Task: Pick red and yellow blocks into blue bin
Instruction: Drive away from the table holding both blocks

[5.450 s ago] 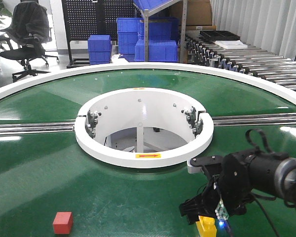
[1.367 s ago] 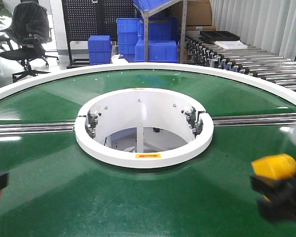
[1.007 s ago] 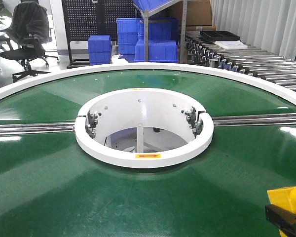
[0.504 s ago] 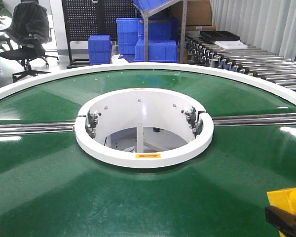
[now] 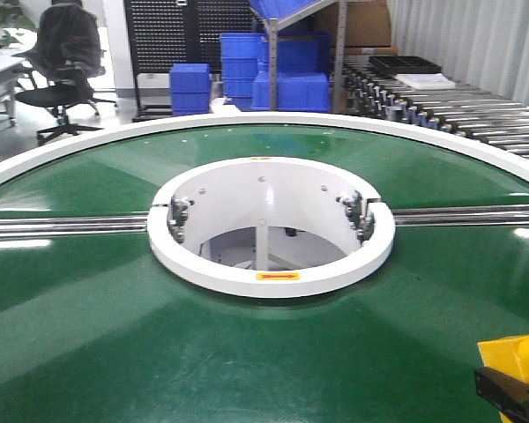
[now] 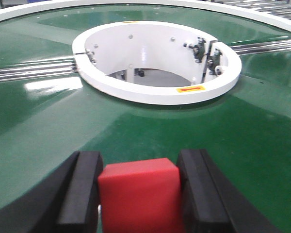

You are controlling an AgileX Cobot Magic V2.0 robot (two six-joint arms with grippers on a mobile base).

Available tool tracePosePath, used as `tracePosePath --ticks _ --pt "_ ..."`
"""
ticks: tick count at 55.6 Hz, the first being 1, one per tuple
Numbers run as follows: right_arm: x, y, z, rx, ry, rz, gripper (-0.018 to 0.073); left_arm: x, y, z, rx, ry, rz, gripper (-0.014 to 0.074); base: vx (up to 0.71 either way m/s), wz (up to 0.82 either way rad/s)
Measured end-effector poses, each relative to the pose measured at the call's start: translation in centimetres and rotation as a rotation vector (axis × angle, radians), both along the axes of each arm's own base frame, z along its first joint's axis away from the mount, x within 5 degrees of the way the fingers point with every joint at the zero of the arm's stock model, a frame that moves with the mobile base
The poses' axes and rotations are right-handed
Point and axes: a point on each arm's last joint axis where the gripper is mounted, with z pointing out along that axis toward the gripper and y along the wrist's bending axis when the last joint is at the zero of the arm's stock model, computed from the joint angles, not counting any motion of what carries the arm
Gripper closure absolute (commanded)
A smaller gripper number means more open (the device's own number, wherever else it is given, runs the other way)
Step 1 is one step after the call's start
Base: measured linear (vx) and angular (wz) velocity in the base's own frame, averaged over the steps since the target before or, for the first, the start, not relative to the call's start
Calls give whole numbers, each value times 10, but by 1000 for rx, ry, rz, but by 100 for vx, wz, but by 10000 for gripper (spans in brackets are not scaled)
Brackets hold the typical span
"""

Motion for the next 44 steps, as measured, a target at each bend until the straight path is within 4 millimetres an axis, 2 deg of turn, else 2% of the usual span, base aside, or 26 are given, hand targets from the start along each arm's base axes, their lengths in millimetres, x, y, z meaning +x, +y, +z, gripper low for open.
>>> tracePosePath --ticks 23,44 --pt "0 0 0 0 0 0 569 0 0 0 0 0 0 596 -8 32" --pt "0 0 0 0 0 0 569 0 0 0 0 0 0 596 -15 59"
